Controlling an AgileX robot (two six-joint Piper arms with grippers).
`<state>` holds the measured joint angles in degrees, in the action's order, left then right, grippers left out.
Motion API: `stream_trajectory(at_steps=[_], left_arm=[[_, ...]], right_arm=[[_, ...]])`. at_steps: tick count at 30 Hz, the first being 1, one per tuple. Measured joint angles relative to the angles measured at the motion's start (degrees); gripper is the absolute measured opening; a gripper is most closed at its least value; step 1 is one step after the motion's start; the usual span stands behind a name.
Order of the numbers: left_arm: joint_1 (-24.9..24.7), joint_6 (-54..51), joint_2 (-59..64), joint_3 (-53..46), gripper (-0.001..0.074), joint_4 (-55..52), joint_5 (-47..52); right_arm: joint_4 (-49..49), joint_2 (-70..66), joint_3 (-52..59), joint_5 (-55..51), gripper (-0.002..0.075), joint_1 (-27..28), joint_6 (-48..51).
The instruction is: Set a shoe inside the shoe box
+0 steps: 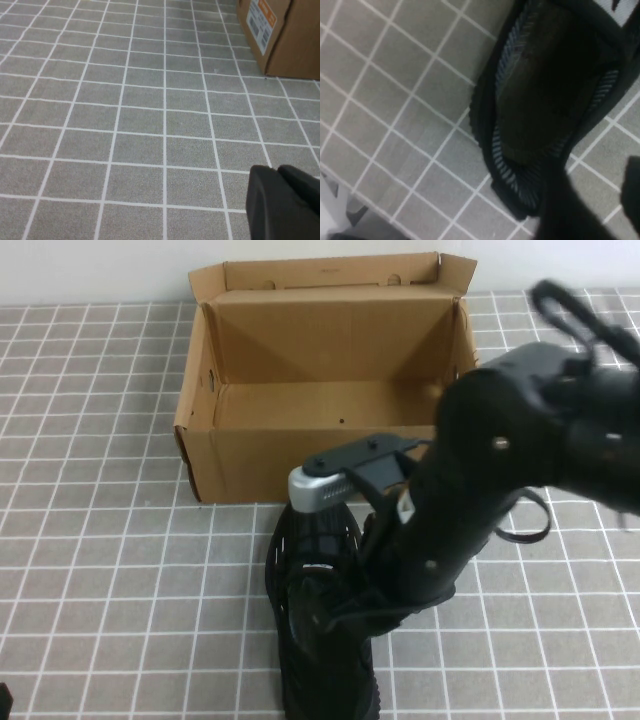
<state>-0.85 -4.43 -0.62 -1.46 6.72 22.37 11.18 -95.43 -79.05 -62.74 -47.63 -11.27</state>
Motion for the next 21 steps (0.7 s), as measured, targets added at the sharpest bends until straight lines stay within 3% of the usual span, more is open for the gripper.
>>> stream_trajectory(at_steps=[3,6,21], left_arm=[[0.0,0.0,0.0,0.0,-0.0001,0.0,0.0],[0.0,0.0,0.0,0.0,-0.0001,0.0,0.0],[0.0,0.0,0.0,0.0,-0.0001,0.0,0.0]], right_arm=[[-1.09,-2.6,-1.12,-0.58,0.034,0.0,-1.11],[-3.75,-5.01,-2.28,-0.55,0.0376,-0.09,-2.68],[-9.9,-12.35,-8.75,2.66,0.0393,-0.32,-7.26]])
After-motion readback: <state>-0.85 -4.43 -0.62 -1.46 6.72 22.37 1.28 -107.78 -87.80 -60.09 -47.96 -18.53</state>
